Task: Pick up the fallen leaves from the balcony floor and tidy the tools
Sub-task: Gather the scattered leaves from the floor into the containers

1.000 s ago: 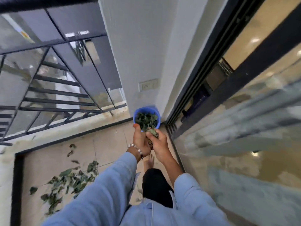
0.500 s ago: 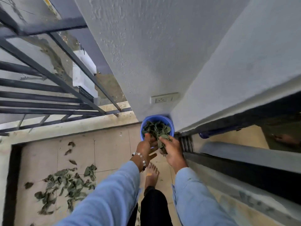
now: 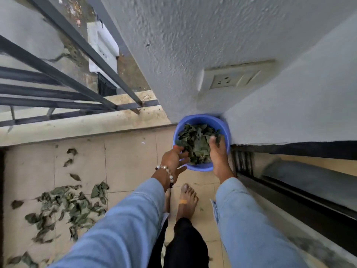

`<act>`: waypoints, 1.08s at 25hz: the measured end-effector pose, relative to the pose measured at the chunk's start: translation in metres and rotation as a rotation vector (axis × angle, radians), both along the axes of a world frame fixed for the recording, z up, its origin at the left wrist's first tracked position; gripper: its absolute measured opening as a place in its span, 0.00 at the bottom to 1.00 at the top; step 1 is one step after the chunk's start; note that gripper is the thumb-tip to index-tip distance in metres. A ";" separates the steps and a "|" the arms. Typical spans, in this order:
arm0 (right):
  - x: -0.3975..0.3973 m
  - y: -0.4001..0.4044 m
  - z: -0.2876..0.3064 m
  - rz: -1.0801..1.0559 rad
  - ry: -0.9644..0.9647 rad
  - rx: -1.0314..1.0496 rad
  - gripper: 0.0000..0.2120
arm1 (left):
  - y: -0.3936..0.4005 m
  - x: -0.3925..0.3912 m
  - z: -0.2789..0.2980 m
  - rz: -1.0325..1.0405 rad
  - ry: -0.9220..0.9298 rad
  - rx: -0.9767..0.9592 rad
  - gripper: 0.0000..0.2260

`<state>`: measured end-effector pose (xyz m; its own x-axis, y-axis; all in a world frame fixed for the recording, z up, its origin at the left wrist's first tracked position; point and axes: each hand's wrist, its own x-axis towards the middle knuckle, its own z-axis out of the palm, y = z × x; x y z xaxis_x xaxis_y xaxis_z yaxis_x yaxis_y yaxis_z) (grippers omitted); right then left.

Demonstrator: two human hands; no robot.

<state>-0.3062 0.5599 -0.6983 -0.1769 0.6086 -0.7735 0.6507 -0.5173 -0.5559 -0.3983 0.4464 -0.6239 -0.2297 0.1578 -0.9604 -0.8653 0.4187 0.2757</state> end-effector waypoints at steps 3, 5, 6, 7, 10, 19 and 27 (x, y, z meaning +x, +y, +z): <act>0.017 -0.020 0.008 -0.301 0.009 -0.043 0.19 | -0.013 0.002 0.008 -0.059 0.003 -0.038 0.15; 0.026 -0.030 0.038 -0.385 0.015 -0.070 0.11 | -0.015 0.002 0.033 -0.085 0.013 -0.060 0.13; 0.030 -0.036 0.045 -0.350 0.029 -0.083 0.12 | -0.014 0.004 0.037 -0.119 0.040 -0.076 0.12; 0.034 -0.041 0.062 -0.320 0.058 -0.108 0.12 | -0.013 0.005 0.050 -0.166 0.073 -0.090 0.11; 0.037 -0.058 0.158 -0.206 0.072 -0.145 0.11 | -0.026 0.010 0.128 -0.313 0.173 -0.108 0.10; 0.034 -0.111 0.330 0.807 0.060 0.286 0.11 | -0.132 0.039 0.282 -0.599 0.648 -0.244 0.10; -0.006 -0.206 0.377 1.800 0.049 0.621 0.11 | -0.264 0.105 0.319 -0.335 0.718 -0.514 0.10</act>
